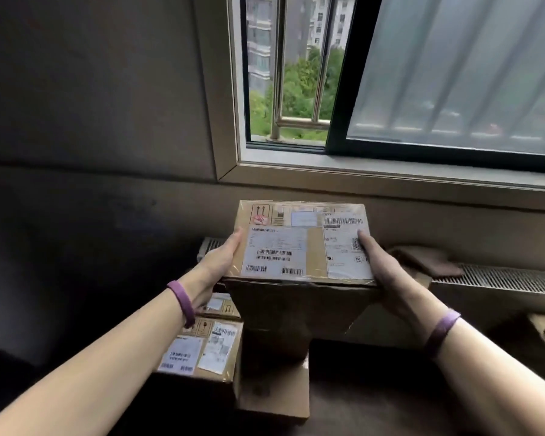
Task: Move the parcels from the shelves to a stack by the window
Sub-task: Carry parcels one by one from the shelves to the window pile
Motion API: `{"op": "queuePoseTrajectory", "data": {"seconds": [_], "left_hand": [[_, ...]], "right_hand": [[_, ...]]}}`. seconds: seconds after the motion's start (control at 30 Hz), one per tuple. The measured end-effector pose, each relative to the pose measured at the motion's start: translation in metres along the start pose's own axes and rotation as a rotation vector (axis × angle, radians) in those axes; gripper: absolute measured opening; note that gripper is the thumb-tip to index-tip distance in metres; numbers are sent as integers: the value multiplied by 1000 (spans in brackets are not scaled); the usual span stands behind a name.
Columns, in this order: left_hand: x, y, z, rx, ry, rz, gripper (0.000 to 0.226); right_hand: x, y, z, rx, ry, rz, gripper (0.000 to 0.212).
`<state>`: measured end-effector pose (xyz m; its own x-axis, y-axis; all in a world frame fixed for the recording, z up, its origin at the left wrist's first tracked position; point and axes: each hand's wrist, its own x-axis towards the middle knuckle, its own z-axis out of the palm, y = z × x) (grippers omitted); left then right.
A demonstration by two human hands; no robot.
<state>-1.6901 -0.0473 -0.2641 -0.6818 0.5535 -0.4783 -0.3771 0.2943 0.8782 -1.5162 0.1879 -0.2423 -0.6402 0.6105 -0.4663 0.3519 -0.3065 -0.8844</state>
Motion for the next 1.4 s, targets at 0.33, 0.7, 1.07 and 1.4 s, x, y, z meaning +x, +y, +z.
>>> {"op": "queuePoseTrajectory", "data": {"seconds": [0.33,0.7,1.07,1.4], "left_hand": [[24,-87,15,182,-5,-167,71],[57,-93,12,331,-10,-95,61],[33,-84,5,343,-65,-205,69],[66,-164,17,192,13,-303,40]], "right_hand": [[45,100,-5,18,-106,229,46],[72,111,-16,149,-154,326,42],[56,107,-14,103,-185,351,39],[76,184,-15,119,-189,294,38]]}}
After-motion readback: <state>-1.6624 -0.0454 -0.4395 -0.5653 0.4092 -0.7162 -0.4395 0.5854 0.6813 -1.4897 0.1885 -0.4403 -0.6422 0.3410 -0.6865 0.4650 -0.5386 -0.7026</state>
